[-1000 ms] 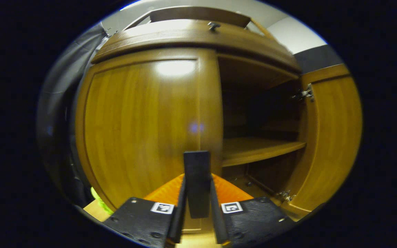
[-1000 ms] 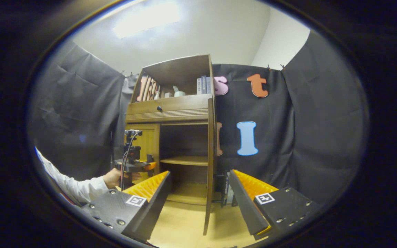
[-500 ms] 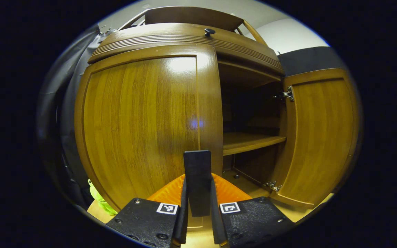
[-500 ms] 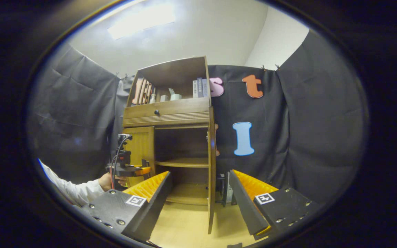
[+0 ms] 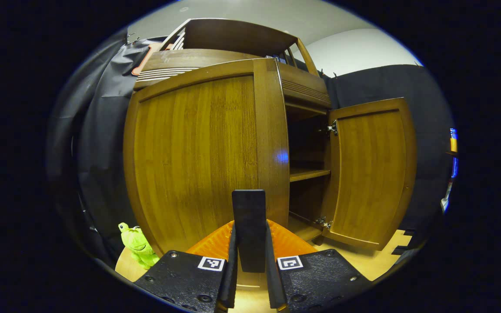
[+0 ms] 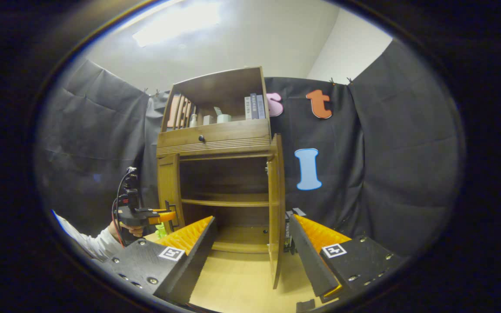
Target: Open the right door of the double-door shoe cabinet with the right hand, and open the left door with the left hand.
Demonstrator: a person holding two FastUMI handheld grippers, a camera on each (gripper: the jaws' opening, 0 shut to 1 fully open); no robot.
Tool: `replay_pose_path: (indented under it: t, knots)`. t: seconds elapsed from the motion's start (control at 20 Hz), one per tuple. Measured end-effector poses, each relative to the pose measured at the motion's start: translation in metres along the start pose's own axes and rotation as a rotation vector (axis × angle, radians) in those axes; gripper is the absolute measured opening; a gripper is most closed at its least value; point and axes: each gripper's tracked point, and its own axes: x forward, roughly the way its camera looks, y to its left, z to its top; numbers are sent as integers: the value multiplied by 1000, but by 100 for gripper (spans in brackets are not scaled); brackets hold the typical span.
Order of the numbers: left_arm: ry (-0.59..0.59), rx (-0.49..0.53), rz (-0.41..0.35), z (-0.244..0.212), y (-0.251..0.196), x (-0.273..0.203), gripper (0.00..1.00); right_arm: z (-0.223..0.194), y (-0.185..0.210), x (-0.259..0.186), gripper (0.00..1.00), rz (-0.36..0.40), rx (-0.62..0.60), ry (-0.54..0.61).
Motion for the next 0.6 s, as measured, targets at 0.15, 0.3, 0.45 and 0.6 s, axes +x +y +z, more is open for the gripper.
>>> replay_pose_path:
  t: [0.15,0.3,0.45,0.6]
  knots:
    - [10,-2,-21,0,6,-22,29,-6,20,-4,99,-7,-9,47]
    - [29,-18,-35,0,18,-46,30,-2,43,-8,95,11,8,49]
    - [16,14,-36,0,31,-66,30,-1,51,-12,99,16,0,39]
    - [7,39,-7,0,46,-87,30,-5,66,-5,99,34,14,45]
